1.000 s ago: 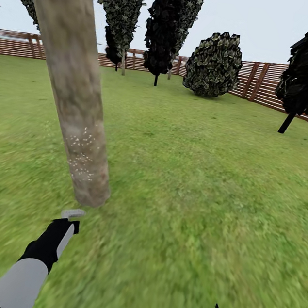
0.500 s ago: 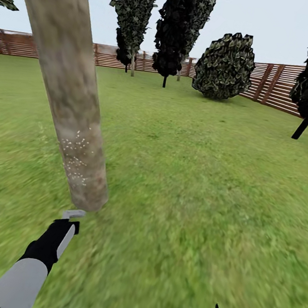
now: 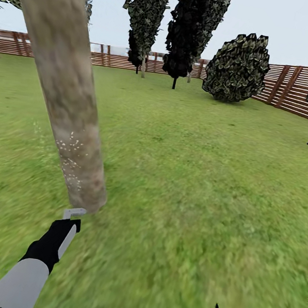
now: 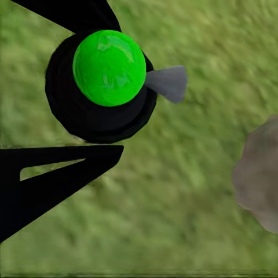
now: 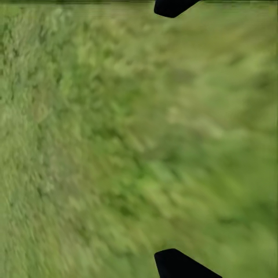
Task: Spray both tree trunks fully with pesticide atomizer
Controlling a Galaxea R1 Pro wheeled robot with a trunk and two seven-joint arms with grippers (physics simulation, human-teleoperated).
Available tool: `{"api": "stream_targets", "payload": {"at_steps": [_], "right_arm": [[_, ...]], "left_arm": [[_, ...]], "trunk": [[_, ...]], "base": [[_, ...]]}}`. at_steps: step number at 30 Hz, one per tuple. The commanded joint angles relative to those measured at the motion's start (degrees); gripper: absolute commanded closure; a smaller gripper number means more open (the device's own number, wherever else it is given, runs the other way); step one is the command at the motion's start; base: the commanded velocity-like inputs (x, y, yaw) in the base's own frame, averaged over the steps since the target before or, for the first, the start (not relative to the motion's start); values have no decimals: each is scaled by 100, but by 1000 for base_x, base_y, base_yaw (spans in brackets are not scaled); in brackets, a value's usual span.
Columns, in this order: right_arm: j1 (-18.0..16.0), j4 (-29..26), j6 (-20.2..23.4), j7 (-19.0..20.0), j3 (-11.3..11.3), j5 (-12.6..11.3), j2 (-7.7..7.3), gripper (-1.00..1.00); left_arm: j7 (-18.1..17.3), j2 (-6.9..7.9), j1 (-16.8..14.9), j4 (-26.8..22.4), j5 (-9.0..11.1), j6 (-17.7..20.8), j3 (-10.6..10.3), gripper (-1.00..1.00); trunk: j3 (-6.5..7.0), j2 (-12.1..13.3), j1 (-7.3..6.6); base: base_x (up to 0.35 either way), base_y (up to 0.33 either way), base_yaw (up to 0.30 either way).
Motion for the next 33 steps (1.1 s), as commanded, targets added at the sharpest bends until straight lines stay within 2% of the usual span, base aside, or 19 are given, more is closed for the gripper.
{"api": "stream_targets", "payload": {"at_steps": [1,6,19,33], "right_arm": [[0,0,0,0,0,0,0,-100],[0,0,0,0,0,0,4,-100],[0,0,0,0,0,0,5,-100],[0,0,0,0,0,0,6,-100]], "left_arm": [[3,-1,0,0,-6,-5,-1,100],[3,2,0,0,-6,-11,-1,100],[3,-2,0,0,-6,-11,-1,100],[-5,-2,0,68,-9,-20,-11,100]], "trunk": [[0,0,0],[0,0,0],[0,0,0],[0,0,0]], "base": [[83,-270,0],[89,-270,51],[93,-270,256],[93,-270,23]]}}
